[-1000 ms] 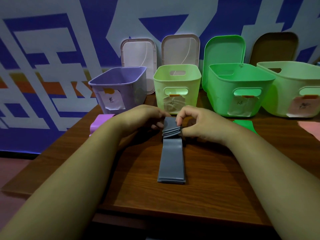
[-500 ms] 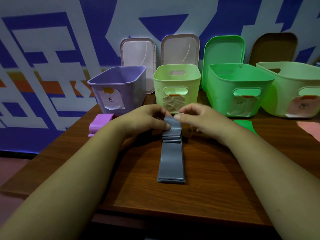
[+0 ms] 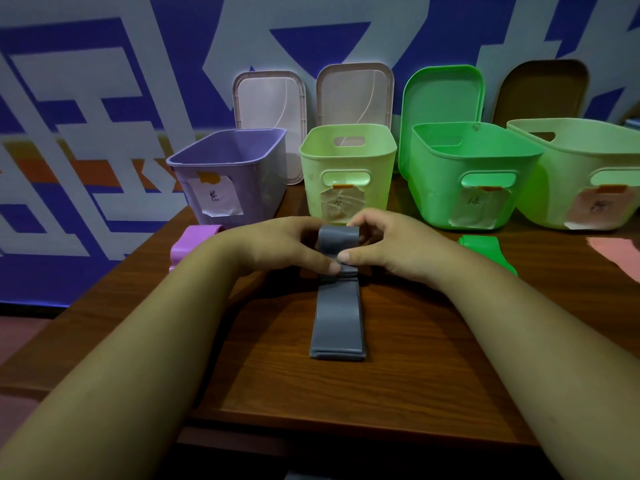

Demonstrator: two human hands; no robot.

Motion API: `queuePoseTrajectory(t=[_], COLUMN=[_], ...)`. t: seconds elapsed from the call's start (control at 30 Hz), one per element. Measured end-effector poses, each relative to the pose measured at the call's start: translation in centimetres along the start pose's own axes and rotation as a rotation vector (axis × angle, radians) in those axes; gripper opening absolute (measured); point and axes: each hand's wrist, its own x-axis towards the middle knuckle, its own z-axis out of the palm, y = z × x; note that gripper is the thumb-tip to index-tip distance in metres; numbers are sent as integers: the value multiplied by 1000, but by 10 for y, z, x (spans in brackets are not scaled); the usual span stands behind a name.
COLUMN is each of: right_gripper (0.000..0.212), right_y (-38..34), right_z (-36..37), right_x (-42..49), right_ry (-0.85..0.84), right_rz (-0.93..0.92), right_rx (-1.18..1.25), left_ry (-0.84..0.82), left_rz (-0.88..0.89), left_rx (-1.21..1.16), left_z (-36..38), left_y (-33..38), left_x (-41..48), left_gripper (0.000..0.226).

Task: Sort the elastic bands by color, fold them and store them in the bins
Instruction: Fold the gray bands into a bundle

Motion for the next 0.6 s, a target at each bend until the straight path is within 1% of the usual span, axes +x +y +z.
queuePoseTrajectory(t=[0.07,0.17,0.27,0.37,0.47,0.53,0.6], right_gripper=[36,41,45,37,21,22,26], right_y=[-4,-11,-8,-6,-5,-4,-2], right_z=[0,0,-3,-6,-6,-5,-5], right_x=[-1,-1,-1,-4,-2,1,2], right_ry=[47,102,72,26,84,115,105], right_rz=[-32,-86,-94,-56,-57,-40,-30], right_rx=[-10,-27,-9,93,124,118,113], left_ry=[47,175,276,340,355,335,311], left_rz=[14,67,119,162,185,192,195], left_rx=[-9,-30,-24,37,38,48,59], left_z=[0,3,10,15,14,12,11], left_y=[-3,-6,-6,-6,-5,-6,-8], left_x=[2,8,10,12,11,11,11], left_gripper=[59,58,52,38,37,36,36])
